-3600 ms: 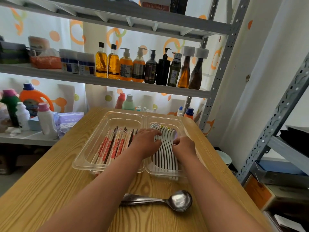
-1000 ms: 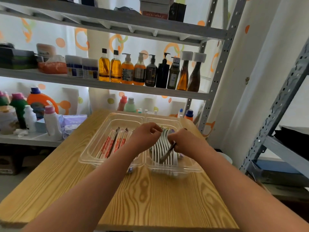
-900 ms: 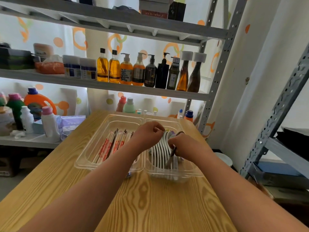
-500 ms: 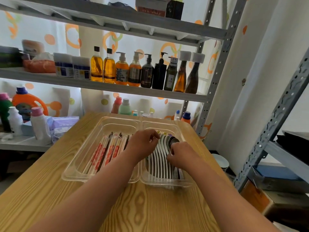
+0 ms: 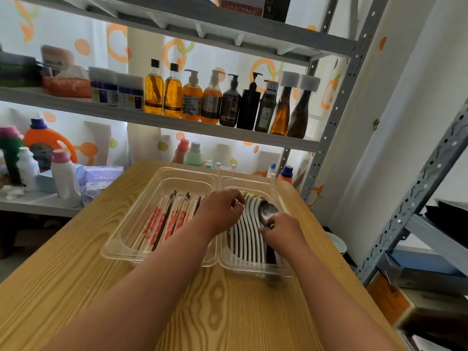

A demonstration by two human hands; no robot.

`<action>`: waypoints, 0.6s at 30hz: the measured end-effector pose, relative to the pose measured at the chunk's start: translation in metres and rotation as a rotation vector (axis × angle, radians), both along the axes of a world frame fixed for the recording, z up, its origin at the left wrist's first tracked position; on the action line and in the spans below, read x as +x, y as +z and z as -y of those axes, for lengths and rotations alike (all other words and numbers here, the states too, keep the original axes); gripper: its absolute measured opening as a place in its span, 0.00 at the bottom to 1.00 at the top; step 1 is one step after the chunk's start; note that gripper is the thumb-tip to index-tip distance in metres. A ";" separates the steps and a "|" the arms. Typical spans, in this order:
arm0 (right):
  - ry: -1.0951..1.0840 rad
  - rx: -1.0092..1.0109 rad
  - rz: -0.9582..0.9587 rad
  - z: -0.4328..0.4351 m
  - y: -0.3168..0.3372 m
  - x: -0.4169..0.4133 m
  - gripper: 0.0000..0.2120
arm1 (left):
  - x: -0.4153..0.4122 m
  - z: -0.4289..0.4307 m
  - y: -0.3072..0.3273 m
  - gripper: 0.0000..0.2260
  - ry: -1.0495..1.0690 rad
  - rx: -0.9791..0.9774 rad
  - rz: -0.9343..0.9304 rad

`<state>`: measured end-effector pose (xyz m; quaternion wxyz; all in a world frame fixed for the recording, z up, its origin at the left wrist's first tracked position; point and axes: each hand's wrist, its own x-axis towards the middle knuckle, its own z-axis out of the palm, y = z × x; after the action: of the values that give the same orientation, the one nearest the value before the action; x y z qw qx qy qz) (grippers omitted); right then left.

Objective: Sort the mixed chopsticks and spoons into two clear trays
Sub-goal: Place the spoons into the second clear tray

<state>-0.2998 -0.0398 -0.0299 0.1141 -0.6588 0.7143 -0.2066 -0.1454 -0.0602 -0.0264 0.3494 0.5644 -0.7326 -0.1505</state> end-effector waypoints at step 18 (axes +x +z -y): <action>0.015 0.111 0.127 -0.003 0.006 0.002 0.13 | -0.002 -0.002 0.000 0.11 -0.019 0.032 0.076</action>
<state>-0.2982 -0.0366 -0.0237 0.1972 -0.6425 0.7109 -0.2071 -0.1470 -0.0586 -0.0266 0.3109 0.5684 -0.7481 -0.1437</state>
